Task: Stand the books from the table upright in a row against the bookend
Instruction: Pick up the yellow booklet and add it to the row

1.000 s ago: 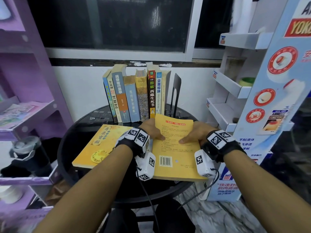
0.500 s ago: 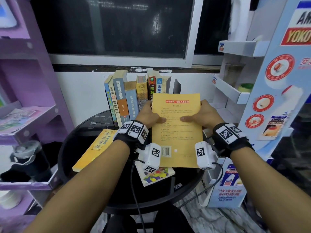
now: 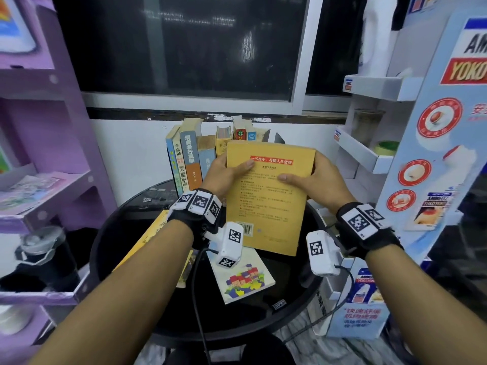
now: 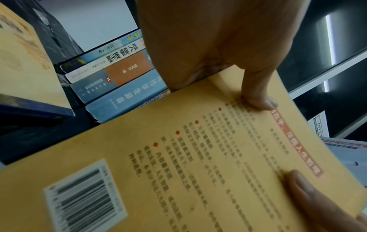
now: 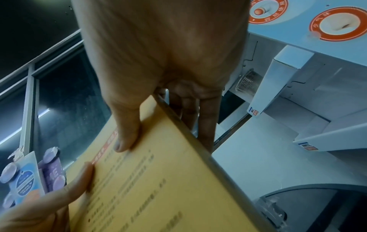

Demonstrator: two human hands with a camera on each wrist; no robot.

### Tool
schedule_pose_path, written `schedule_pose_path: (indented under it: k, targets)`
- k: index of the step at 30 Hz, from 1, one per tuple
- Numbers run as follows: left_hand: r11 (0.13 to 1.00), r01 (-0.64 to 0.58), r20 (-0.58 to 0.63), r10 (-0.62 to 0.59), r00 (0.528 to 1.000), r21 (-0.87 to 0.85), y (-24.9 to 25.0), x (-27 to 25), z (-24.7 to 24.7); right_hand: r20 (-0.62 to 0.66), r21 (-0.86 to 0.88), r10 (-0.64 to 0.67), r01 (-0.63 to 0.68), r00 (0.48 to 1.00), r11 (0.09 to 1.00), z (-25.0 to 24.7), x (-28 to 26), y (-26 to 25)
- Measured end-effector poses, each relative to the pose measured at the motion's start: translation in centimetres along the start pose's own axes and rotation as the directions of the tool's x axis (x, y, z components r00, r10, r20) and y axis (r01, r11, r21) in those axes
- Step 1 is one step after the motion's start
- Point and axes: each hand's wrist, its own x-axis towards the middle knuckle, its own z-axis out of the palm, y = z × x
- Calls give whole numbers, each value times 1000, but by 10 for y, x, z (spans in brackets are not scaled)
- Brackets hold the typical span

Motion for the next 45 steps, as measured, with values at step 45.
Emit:
schedule_pose_path:
  k: [45]
  targets:
    - [572,-192,-38,365,930,797,37,98,11,79,-309,-20,44,997,950,-47,54,-61]
